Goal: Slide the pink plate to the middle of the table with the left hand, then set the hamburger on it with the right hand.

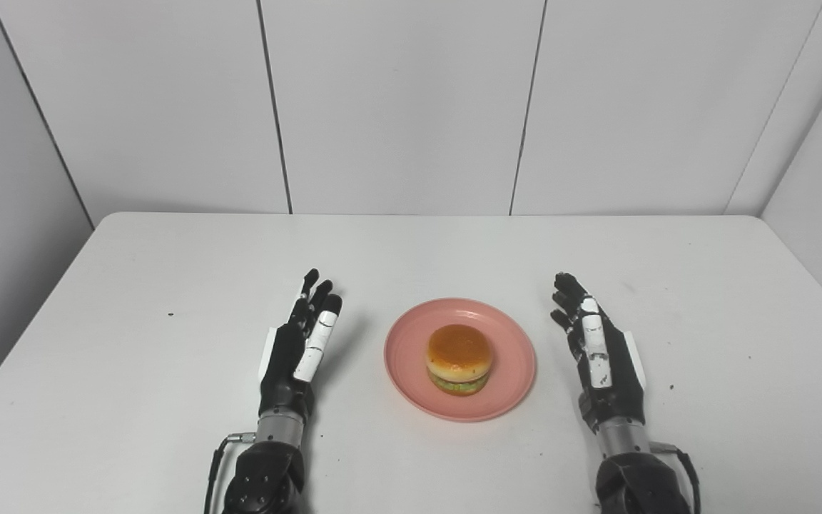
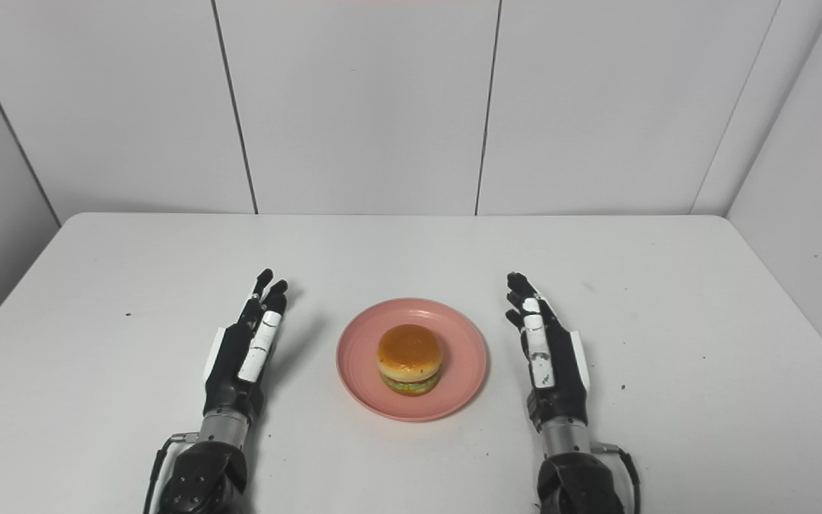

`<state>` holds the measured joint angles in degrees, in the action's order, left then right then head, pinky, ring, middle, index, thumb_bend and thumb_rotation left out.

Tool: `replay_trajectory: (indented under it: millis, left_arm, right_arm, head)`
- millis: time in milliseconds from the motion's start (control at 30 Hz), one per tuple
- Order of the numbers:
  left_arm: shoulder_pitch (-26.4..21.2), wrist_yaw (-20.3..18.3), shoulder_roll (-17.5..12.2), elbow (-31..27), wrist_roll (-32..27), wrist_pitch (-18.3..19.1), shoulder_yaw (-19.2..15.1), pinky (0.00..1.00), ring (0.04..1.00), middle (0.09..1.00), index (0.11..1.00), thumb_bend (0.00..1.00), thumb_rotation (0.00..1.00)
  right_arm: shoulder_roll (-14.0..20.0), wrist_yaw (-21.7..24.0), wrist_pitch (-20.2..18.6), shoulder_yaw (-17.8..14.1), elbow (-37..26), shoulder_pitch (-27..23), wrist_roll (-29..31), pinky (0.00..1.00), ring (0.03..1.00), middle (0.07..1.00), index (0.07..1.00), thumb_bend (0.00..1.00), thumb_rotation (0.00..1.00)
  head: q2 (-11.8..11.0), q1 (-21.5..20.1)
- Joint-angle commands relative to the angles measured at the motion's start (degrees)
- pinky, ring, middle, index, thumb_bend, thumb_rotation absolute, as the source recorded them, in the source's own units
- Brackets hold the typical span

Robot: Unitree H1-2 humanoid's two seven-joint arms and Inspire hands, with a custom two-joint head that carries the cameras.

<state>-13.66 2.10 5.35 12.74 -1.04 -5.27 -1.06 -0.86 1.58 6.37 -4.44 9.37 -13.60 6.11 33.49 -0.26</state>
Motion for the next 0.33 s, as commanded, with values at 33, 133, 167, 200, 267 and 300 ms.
replay_trajectory:
  millis: [33, 133, 167, 200, 267, 300]
  left_arm:
    - [0.0, 0.5, 0.9, -0.9, 0.1, -0.3, 0.4, 1.0, 0.974, 0.945, 0.945, 0.79, 0.77]
    - [0.1, 0.5, 1.0, -1.1, 0.1, -0.3, 0.4, 1.0, 0.977, 0.946, 0.945, 0.78, 0.76]
    - [0.1, 0.4, 1.0, -1.2, -0.1, -0.2, 0.4, 1.0, 0.977, 0.946, 0.945, 0.78, 0.76]
    - [0.2, 0.3, 1.0, -1.3, -0.1, -0.2, 0.4, 1.0, 0.977, 0.946, 0.946, 0.78, 0.76]
    - [0.2, 0.3, 1.0, -1.5, 0.0, 0.0, 0.3, 1.0, 0.975, 0.945, 0.948, 0.79, 0.77]
    - [0.2, 0.3, 1.0, -1.6, 0.0, 0.1, 0.3, 1.0, 0.975, 0.945, 0.948, 0.79, 0.77]
  right_arm:
    - [0.5, 0.5, 1.1, 1.2, 0.9, 0.4, -1.1, 0.95, 0.946, 0.923, 0.872, 0.88, 0.97]
    - [1.2, 0.9, 0.9, 2.0, 1.0, 0.4, -1.9, 0.99, 0.983, 0.958, 0.908, 0.88, 1.0]
    - [1.7, 1.2, 1.1, 2.6, 1.0, 0.3, -2.4, 1.0, 0.992, 0.966, 0.916, 0.88, 1.0]
    - [2.0, 1.3, 1.3, 3.0, 1.1, 0.3, -2.8, 1.0, 0.996, 0.974, 0.928, 0.9, 1.0]
    - [2.6, 1.6, 1.5, 3.8, 1.0, 0.3, -3.5, 1.0, 1.0, 0.986, 0.945, 0.93, 1.0]
    - [2.9, 1.8, 1.4, 4.1, 0.8, 0.3, -3.7, 1.0, 1.0, 0.987, 0.947, 0.93, 1.0]
  head:
    - [0.1, 0.1]
    - [0.1, 0.0]
    - [0.1, 0.0]
    - [0.1, 0.0]
    - [0.1, 0.0]
    - [0.1, 0.0]
